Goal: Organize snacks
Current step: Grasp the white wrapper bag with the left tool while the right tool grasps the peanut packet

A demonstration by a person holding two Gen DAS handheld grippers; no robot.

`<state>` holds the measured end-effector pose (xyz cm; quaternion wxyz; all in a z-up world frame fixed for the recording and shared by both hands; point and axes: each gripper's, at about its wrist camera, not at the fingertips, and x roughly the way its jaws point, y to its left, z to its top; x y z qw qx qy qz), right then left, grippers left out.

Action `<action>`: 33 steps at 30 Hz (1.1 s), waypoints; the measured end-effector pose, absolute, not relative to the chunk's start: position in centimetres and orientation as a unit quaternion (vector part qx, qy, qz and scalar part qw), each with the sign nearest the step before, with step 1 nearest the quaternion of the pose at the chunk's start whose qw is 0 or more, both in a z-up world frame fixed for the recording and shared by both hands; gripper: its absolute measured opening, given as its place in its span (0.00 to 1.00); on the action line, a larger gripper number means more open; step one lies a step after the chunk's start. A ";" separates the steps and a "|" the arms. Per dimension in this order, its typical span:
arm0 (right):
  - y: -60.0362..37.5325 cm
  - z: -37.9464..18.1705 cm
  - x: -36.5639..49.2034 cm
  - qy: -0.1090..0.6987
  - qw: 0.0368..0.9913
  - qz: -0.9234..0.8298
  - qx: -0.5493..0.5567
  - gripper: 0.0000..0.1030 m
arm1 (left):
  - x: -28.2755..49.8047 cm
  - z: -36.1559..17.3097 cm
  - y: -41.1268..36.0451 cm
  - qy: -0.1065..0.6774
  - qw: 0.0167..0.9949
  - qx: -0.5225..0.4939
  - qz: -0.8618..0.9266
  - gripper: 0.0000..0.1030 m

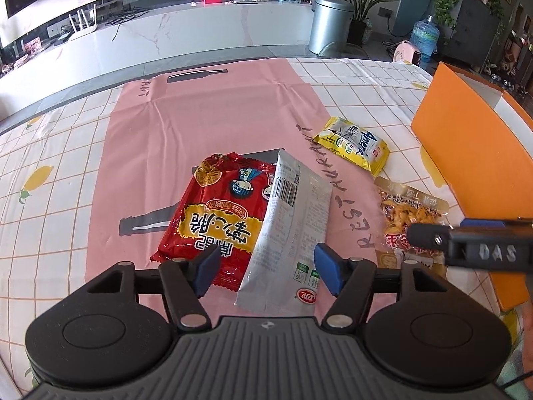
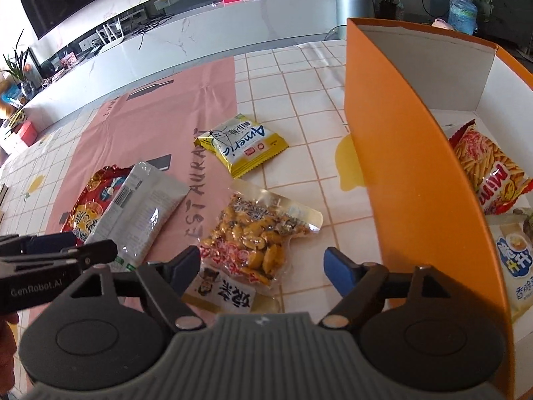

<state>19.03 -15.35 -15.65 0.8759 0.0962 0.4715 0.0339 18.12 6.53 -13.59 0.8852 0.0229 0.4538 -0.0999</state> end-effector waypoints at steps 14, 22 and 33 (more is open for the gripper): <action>-13.0 -17.1 20.3 0.480 0.870 0.092 0.066 0.63 | 17.8 -14.7 6.2 0.465 0.875 0.022 -0.136 0.60; -13.9 -16.9 18.6 0.479 0.872 0.104 0.009 0.64 | 17.4 -14.9 5.7 0.470 0.869 0.008 -0.158 0.56; -16.4 -16.8 18.8 0.463 0.881 0.082 0.062 0.64 | 18.3 -15.0 2.8 0.455 0.870 0.063 -0.177 0.69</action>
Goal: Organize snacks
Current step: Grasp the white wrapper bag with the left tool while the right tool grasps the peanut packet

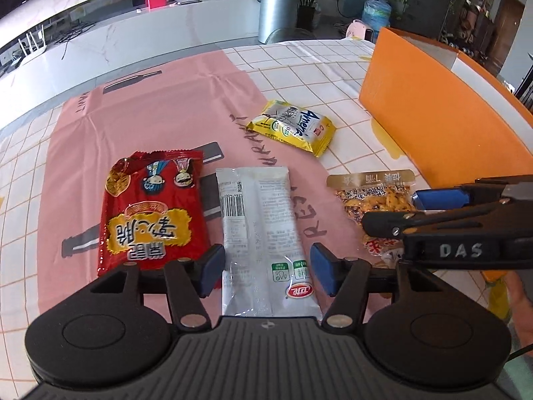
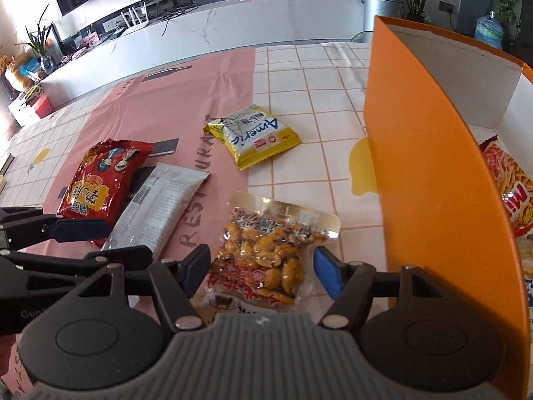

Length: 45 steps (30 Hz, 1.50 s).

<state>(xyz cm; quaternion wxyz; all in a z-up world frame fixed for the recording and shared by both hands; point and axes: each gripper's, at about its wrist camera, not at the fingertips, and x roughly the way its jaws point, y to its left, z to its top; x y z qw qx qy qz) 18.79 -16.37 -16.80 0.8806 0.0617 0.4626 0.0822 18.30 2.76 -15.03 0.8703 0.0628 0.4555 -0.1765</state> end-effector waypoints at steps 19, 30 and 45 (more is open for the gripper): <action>-16.8 -17.5 18.9 0.463 0.877 0.099 0.087 0.68 | 20.4 -16.7 2.0 0.434 0.882 0.081 -0.164 0.77; -15.4 -17.5 18.3 0.455 0.883 0.109 0.043 0.72 | 20.1 -15.1 3.1 0.449 0.884 0.029 -0.131 0.53; -14.8 -17.4 17.9 0.438 0.894 0.092 0.031 0.51 | 18.2 -12.3 3.8 0.447 0.886 -0.005 -0.124 0.53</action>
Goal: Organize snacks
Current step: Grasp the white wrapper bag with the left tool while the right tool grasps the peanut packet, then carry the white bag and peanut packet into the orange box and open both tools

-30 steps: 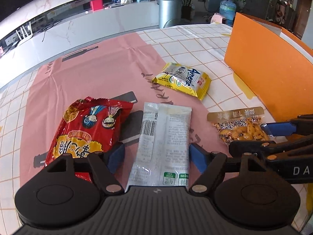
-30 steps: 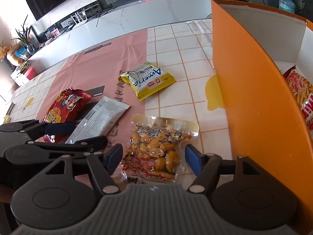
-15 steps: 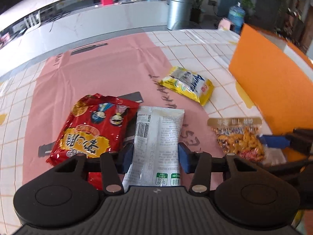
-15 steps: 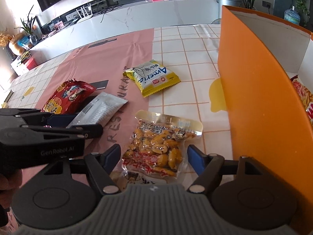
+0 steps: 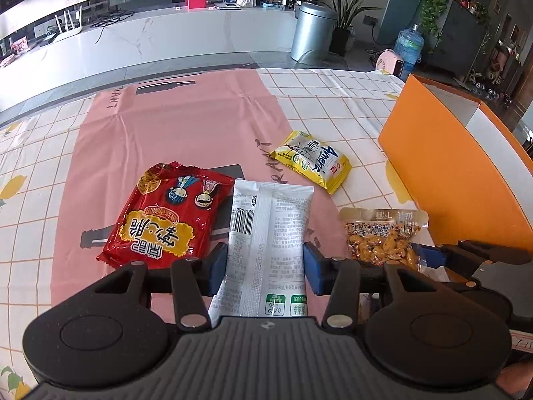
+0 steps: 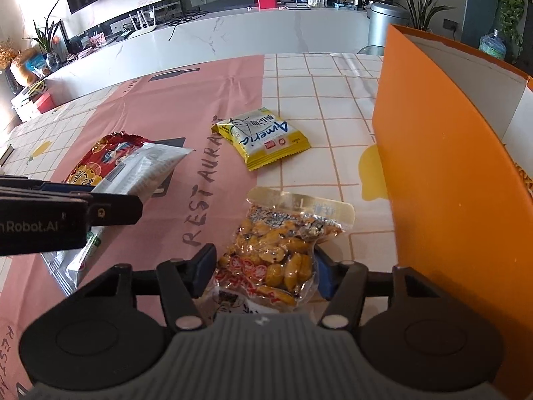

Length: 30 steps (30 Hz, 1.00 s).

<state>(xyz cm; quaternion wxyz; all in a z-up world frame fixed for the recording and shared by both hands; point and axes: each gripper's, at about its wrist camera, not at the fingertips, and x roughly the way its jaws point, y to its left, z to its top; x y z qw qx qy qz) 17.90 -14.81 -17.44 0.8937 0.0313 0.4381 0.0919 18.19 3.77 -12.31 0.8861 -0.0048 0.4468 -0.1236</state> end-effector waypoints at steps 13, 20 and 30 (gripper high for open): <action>-15.7 -13.4 15.1 0.402 0.908 0.104 0.060 0.29 | 15.4 -8.8 3.7 0.426 0.897 -0.018 -0.116 0.53; -17.8 -8.3 12.0 0.355 0.924 0.112 0.080 0.28 | 13.4 -5.5 2.1 0.398 0.908 -0.010 -0.129 0.53; -26.0 -2.3 9.2 0.323 0.940 0.083 0.077 0.29 | 12.1 -0.9 -4.7 0.352 0.912 0.011 -0.212 0.53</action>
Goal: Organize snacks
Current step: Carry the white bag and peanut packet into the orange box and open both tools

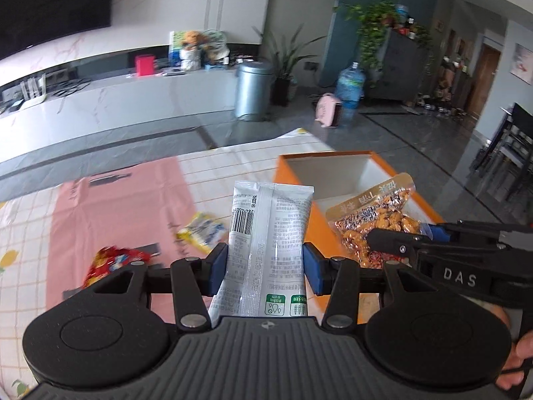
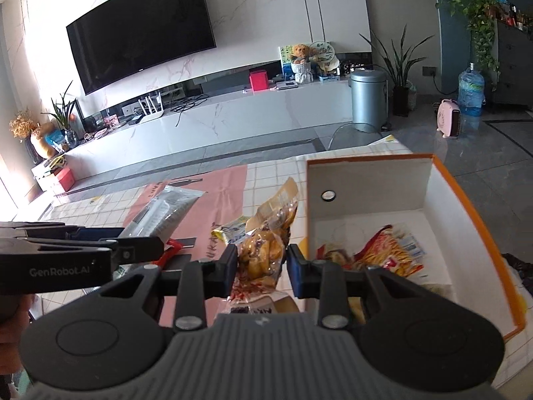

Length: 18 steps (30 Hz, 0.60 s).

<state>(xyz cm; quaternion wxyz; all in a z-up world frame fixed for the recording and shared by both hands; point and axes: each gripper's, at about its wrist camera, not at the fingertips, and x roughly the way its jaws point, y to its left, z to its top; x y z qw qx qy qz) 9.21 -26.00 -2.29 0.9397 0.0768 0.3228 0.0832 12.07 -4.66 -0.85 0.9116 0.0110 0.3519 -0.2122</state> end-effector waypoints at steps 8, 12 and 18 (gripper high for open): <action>-34.4 -1.3 9.4 0.350 0.935 0.036 0.036 0.29 | 14.0 -0.8 -12.1 0.381 0.880 0.020 -0.284 0.53; -37.4 -2.1 10.0 0.374 0.926 0.030 0.023 0.29 | 15.3 -1.8 -15.9 0.408 0.863 0.053 -0.293 0.53; -39.1 -4.7 12.0 0.418 0.908 0.023 -0.022 0.28 | 17.4 -3.8 -20.2 0.462 0.838 0.087 -0.277 0.53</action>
